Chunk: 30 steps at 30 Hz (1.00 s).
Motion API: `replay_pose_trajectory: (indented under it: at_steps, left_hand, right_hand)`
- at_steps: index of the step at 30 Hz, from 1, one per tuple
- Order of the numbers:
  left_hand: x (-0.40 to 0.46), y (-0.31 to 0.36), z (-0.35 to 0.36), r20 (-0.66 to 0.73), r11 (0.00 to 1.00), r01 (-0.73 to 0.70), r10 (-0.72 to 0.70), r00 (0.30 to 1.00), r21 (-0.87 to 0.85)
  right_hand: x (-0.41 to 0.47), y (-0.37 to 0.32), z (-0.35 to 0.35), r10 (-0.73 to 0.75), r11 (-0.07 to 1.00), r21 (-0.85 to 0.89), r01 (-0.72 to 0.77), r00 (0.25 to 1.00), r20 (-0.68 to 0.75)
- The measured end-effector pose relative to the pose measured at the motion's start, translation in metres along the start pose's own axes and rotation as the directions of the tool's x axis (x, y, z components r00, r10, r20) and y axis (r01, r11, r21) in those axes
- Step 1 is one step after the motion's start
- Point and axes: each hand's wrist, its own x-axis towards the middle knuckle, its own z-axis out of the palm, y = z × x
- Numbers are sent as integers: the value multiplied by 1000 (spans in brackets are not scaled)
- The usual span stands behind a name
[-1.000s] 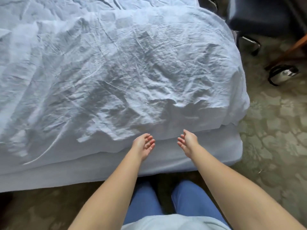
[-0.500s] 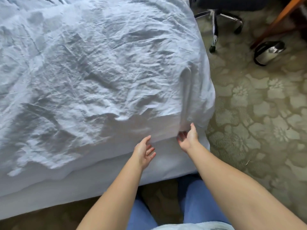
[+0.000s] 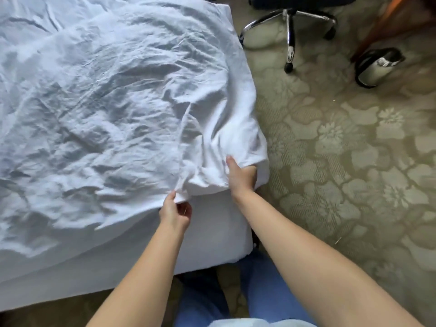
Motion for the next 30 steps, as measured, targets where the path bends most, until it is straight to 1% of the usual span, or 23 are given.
replay_pose_trajectory:
  at_steps: [1, 2, 3, 4, 5, 6, 7, 8, 9, 12, 13, 14, 16, 17, 18, 19, 20, 21, 22, 24, 25, 27, 30]
  left_hand:
    - [-4, -1, -2, 26, 999, -40, 40, 999, 3]
    - [-6, -3, -9, 62, 998, -61, 60, 996, 17]
    - [-4, -6, -19, 67, 996, -75, 72, 995, 42]
    - [-2, -10, -32, 25, 994, -83, 82, 996, 75]
    - [2, -12, -46, -36, 992, -77, 81, 996, 100]
    - [5, -15, -55, -91, 992, -49, 60, 994, 114]
    - [9, -17, -60, -117, 992, -8, 23, 993, 125]
    - [11, -20, -59, -132, 990, 34, -16, 991, 137]
    - [12, -22, -56, -125, 989, 67, -51, 991, 132]
    - [11, -28, -38, -62, 989, 114, -108, 992, 98]
    - [9, -30, -38, -84, 984, 129, -120, 989, 122]
    - [6, -32, -39, -139, 976, 147, -125, 982, 159]
    - [4, -34, -56, -296, 962, 171, -102, 950, 215]
    - [5, -33, -66, -372, 956, 175, -77, 925, 236]
    - [7, -32, -74, -423, 953, 162, -41, 905, 255]
    - [8, -29, -79, -455, 956, 135, -3, 891, 259]
    - [11, -24, -80, -480, 962, 97, 38, 876, 254]
    - [14, -19, -77, -489, 968, 45, 84, 868, 246]
    - [14, -14, -70, -479, 975, 5, 105, 872, 223]
    - [12, -2, -48, -352, 991, -30, 76, 933, 133]
    - [11, 4, -39, -267, 997, -8, 28, 963, 78]
    - [17, 14, -26, -146, 998, 59, -60, 987, -7]
    - [28, 21, -17, -91, 987, 146, -152, 984, -73]
  right_hand:
    - [-4, -7, -3, -111, 993, -46, 110, 993, -40]
    - [-7, -11, -9, -180, 981, -88, 174, 982, -60]
    - [-7, -10, -15, -205, 969, -156, 193, 976, -71]
    - [-2, -2, -23, -173, 954, -258, 150, 982, -71]
    - [3, 8, -35, -73, 929, -367, 43, 995, -69]
    - [13, 24, -49, 66, 903, -421, -91, 995, -74]
    - [24, 41, -63, 199, 877, -430, -215, 977, -83]
    - [31, 52, -75, 269, 859, -422, -291, 957, -112]
    - [37, 57, -82, 276, 853, -421, -309, 951, -140]
    - [49, 58, -89, 75, 870, -452, -196, 959, -272]
    - [53, 58, -90, 50, 864, -467, -191, 954, -297]
    - [57, 61, -91, 79, 853, -471, -223, 949, -306]
    - [65, 73, -93, 238, 793, -480, -376, 916, -324]
    - [67, 81, -92, 283, 742, -516, -427, 898, -337]
    - [66, 85, -89, 277, 708, -561, -429, 900, -338]
    - [66, 87, -82, 244, 720, -582, -379, 923, -298]
    - [63, 87, -71, 226, 760, -571, -309, 950, -215]
    - [61, 87, -58, 234, 805, -537, -254, 966, -107]
    - [55, 84, -43, 270, 848, -473, -238, 963, 1]
    - [44, 74, -13, 393, 894, -293, -340, 908, 147]
    - [37, 66, 0, 461, 883, -210, -419, 859, 222]
    - [29, 54, 18, 556, 819, -65, -570, 761, 334]
    - [20, 46, 30, 608, 716, 106, -690, 691, 391]
